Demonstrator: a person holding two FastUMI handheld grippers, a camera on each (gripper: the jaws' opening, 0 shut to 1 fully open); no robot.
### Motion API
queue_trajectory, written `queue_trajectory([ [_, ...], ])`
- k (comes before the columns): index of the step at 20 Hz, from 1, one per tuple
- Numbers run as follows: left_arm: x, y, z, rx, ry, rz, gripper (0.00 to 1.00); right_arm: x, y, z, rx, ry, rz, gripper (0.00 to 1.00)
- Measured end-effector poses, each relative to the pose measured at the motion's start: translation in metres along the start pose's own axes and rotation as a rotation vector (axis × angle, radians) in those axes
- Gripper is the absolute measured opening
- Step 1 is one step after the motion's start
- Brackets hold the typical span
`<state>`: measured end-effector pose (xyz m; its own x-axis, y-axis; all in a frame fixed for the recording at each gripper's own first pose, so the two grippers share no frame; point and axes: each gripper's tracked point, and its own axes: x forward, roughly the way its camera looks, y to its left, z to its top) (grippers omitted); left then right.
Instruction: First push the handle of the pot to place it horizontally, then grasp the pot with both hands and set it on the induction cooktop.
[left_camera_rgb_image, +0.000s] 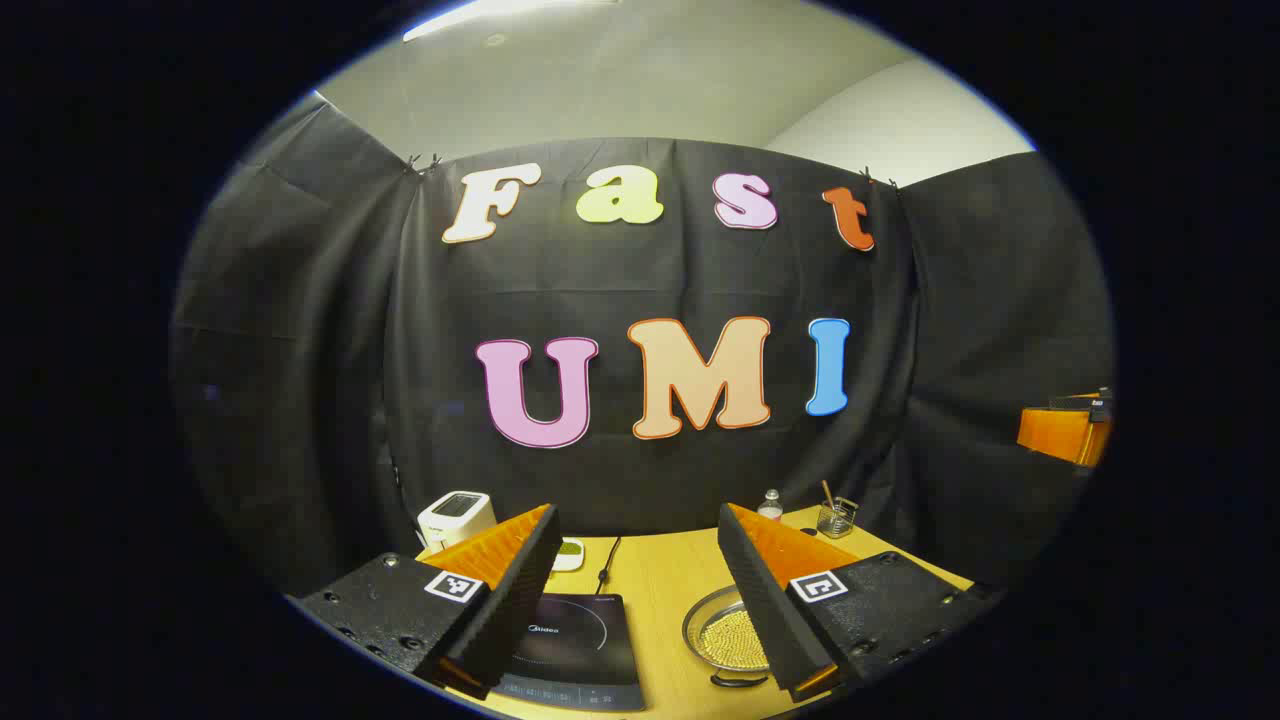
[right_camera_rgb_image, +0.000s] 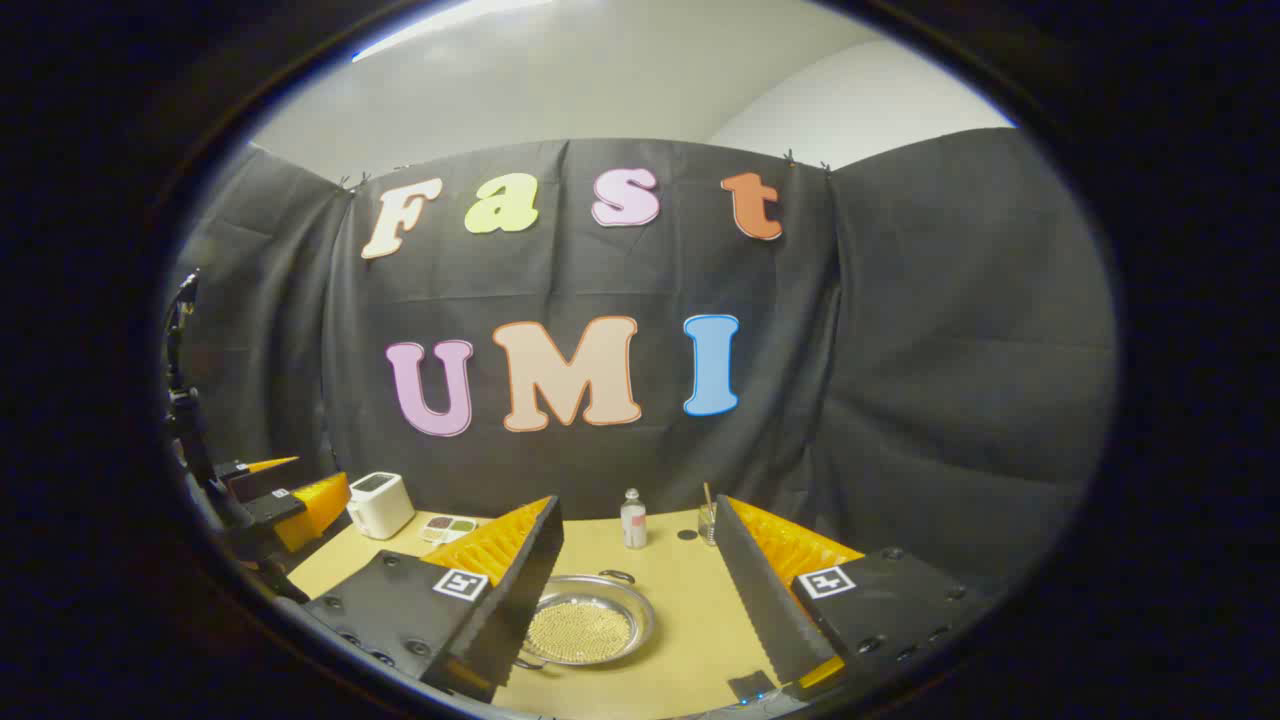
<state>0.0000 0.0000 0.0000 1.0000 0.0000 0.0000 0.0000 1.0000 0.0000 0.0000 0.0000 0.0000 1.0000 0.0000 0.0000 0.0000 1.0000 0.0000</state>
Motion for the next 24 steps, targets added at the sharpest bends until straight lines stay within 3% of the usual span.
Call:
queue_trajectory([
  [6, -0.004, 0.002, 0.0, -0.006, 0.014, 0.035, 0.96, 0.007, 0.001, -0.006, 0.007, 0.013, 0.037, 0.94],
  [10, -0.007, -0.006, 0.001, -0.008, 0.021, 0.069, 0.93, 0.022, -0.005, -0.007, 0.026, 0.027, 0.095, 0.96],
  [11, -0.007, -0.011, -0.001, -0.014, 0.028, 0.074, 0.96, 0.027, -0.009, -0.008, 0.025, 0.029, 0.111, 0.96],
  [12, -0.007, -0.016, -0.002, -0.019, 0.038, 0.085, 0.92, 0.033, -0.015, -0.009, 0.022, 0.034, 0.12, 0.96],
  [16, -0.004, -0.033, 0.005, -0.002, 0.044, 0.141, 0.96, 0.06, -0.04, -0.01, 0.039, 0.058, 0.167, 0.94],
  [20, -0.006, -0.057, 0.008, -0.017, 0.042, 0.188, 0.93, 0.083, -0.063, -0.016, 0.05, 0.063, 0.21, 0.94],
  [24, -0.01, -0.075, 0.006, -0.017, 0.032, 0.219, 0.92, 0.094, -0.065, -0.025, 0.085, 0.084, 0.275, 0.86],
])
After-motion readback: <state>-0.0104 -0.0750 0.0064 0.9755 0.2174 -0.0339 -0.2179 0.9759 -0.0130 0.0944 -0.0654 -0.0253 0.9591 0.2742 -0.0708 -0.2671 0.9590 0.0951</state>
